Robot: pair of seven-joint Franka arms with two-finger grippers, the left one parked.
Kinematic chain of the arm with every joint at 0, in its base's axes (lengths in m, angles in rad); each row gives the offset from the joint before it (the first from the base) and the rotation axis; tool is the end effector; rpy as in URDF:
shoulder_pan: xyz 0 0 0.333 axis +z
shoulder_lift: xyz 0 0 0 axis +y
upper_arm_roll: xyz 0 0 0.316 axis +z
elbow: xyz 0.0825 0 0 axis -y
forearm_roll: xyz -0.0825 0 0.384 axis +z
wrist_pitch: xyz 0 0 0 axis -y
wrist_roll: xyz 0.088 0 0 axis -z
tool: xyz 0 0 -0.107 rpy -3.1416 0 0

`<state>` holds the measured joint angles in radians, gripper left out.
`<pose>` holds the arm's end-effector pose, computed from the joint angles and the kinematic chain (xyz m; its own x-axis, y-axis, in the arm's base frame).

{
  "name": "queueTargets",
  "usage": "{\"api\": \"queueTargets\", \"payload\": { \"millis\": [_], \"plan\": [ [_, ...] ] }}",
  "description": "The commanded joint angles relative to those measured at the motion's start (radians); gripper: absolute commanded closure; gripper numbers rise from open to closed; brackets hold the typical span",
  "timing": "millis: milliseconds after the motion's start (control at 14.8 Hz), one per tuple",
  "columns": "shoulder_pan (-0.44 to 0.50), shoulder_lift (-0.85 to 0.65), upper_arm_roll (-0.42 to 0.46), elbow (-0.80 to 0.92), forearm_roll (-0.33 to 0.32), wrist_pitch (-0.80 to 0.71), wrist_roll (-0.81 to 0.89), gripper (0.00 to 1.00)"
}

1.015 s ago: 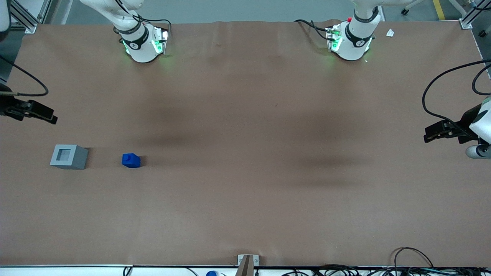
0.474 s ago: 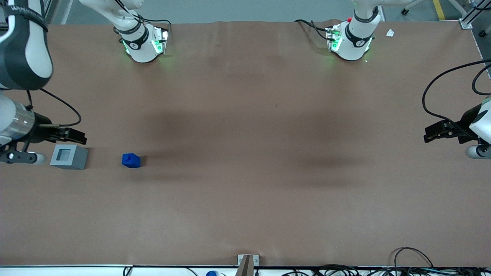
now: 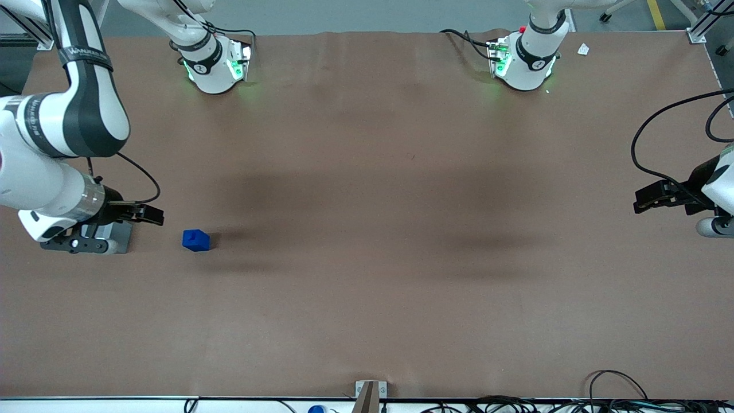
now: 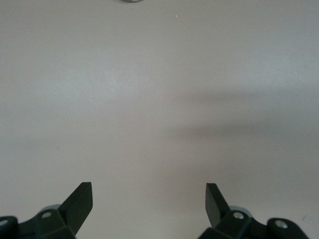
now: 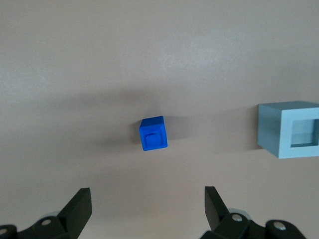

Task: Insert blue part into gray base with right arm
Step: 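Lower the right gripper over the blue block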

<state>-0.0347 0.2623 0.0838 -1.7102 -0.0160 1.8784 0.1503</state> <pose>0.6243 0.0256 0.4283 0.9909 -0.0972 -0.0930 -0.0970 -0.9953 0.0070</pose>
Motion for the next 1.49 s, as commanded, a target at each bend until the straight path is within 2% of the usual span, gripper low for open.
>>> {"api": "queueTargets", "payload": {
  "millis": [0, 135, 271, 541, 1015, 1353, 1421],
  "plan": [
    [0.007, 0.014, -0.002, -0.090, 0.007, 0.117, 0.034, 0.00],
    [0.004, 0.014, -0.001, -0.198, 0.007, 0.259, 0.032, 0.00],
    [0.004, 0.031, -0.001, -0.252, 0.004, 0.336, 0.017, 0.00],
    [0.009, 0.093, -0.002, -0.261, -0.022, 0.390, 0.006, 0.00],
    [0.010, 0.120, -0.002, -0.380, -0.038, 0.622, -0.083, 0.00],
    [0.010, 0.149, -0.002, -0.382, -0.041, 0.639, -0.093, 0.00],
    [0.010, 0.152, -0.004, -0.381, -0.041, 0.637, -0.095, 0.04]
  ]
}}
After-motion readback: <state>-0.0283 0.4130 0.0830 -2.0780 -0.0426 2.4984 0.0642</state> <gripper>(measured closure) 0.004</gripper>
